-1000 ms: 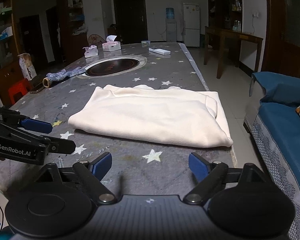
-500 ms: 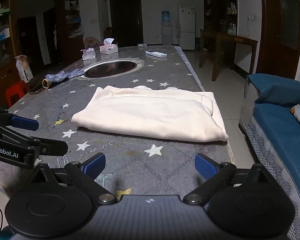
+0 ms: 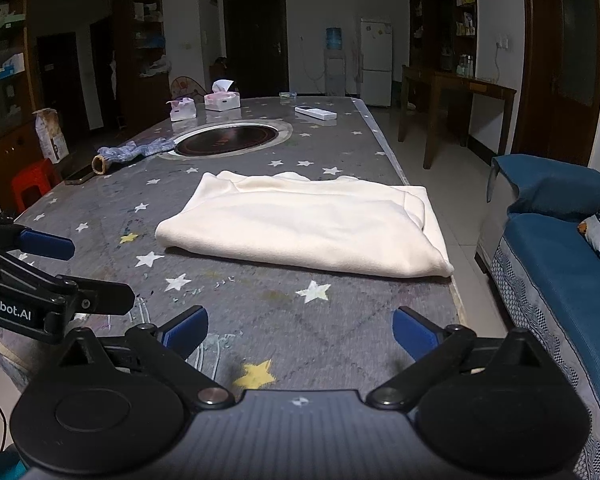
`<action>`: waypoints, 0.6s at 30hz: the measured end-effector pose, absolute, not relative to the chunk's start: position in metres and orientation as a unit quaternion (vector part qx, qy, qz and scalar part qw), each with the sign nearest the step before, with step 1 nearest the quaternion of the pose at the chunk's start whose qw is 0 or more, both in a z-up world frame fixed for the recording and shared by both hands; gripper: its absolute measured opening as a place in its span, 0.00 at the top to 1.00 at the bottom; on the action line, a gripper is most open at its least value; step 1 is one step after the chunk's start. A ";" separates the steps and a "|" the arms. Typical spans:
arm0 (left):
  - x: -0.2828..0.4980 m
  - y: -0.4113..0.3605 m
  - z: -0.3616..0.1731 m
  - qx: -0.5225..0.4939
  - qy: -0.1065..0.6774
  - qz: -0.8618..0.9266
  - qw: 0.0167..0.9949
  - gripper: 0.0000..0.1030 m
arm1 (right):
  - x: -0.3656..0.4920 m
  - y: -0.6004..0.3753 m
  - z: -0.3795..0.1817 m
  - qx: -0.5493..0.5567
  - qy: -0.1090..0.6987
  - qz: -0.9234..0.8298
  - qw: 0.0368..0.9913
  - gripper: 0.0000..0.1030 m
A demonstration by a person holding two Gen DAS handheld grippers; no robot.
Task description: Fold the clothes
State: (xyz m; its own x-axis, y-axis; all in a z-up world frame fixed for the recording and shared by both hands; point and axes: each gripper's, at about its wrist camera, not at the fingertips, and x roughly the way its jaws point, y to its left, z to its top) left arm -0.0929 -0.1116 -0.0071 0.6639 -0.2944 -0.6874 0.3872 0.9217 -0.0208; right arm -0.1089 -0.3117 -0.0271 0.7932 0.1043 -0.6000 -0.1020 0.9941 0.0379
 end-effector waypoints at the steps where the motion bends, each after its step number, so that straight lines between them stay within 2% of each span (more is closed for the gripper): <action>1: -0.094 -0.112 -0.007 0.065 0.364 -0.188 0.910 0.00 | -0.110 -0.311 -0.027 0.001 0.316 0.055 0.947 0.03; 18: -0.105 -0.116 -0.005 0.072 0.358 -0.192 0.911 0.00 | -0.120 -0.314 -0.026 0.003 0.310 0.053 0.949 0.02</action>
